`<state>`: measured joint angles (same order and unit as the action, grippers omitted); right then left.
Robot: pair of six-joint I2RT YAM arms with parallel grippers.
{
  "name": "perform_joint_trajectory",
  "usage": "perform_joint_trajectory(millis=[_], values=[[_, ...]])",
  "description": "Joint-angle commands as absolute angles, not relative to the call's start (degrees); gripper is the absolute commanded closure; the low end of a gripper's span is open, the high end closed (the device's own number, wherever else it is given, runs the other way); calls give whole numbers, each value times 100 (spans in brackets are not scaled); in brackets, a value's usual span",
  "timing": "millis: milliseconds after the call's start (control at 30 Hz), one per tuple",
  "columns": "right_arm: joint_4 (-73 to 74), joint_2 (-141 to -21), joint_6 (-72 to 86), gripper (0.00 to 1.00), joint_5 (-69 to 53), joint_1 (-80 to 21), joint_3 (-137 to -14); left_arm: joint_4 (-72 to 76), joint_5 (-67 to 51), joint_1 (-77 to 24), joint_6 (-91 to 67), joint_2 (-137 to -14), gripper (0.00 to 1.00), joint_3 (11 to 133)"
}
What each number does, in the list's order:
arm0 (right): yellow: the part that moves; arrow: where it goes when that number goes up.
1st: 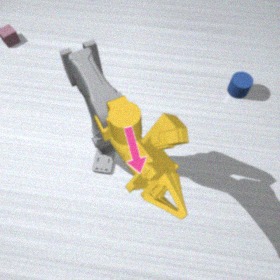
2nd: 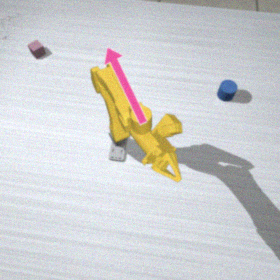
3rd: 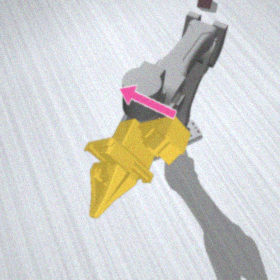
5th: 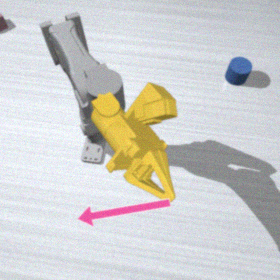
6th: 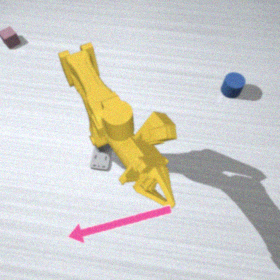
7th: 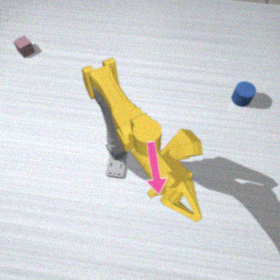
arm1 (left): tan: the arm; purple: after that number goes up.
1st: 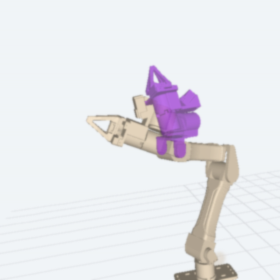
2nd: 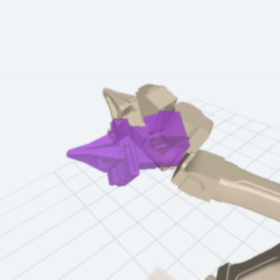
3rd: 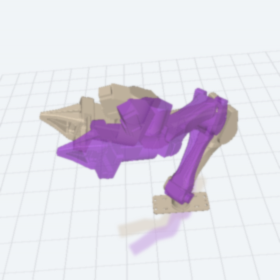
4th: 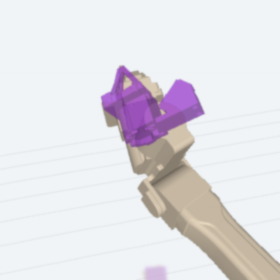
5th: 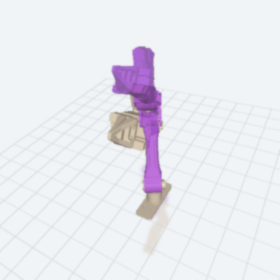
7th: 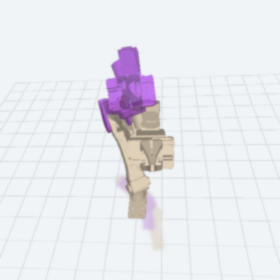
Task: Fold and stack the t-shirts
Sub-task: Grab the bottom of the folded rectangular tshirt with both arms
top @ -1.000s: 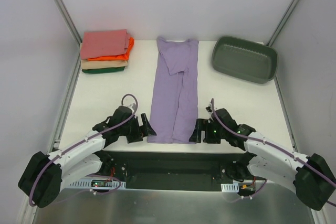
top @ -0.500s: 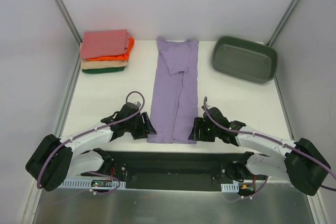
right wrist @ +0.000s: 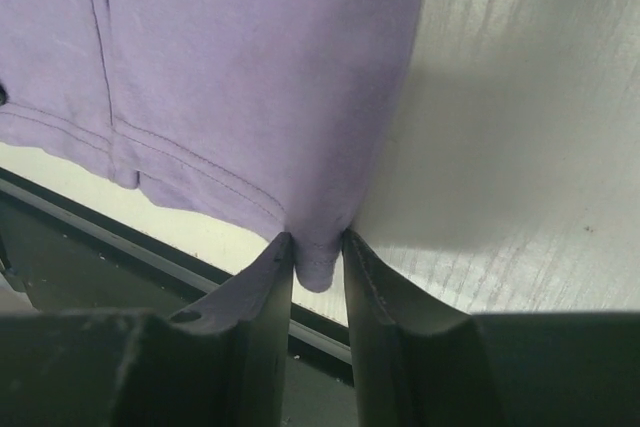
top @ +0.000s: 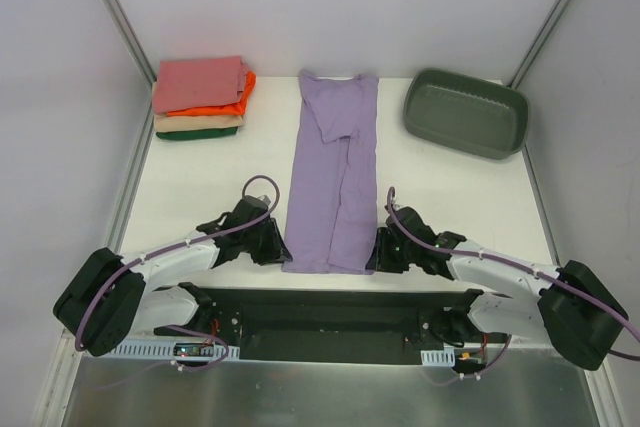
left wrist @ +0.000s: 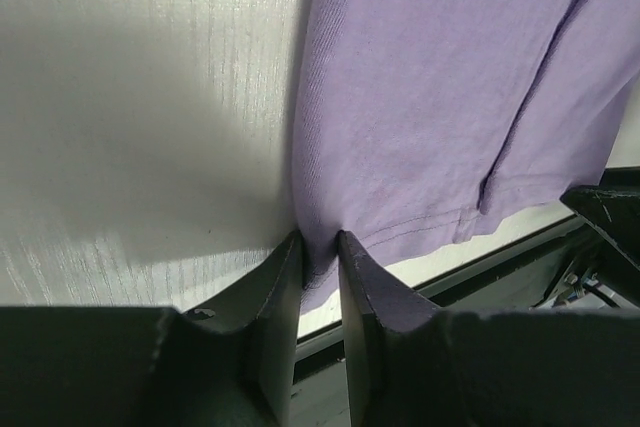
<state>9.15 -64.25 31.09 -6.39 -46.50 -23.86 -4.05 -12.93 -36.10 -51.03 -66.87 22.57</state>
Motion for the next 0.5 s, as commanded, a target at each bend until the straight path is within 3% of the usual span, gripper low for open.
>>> perform_joint_trajectory(millis=[0,33,100,267,467], values=[[1046,-6425,3252,73,-545,-4685,-2215,-923,-1046,-3709,-4913,-6777,82,2083],[1055,-6399,3252,76,-528,-4685,-2189,-932,-1046,-3718,-4904,-6750,84,2066],[1064,-6337,3243,84,-527,-4685,-2153,-932,-1063,-3718,-4904,-6733,100,2048],[1055,-5995,3251,99,-834,-4746,-1969,-993,-1300,-3762,-4948,-6522,100,1969],[1203,-5354,3612,99,-1423,-5368,-1696,-1248,-1696,-3920,-5282,-5627,100,1706]])
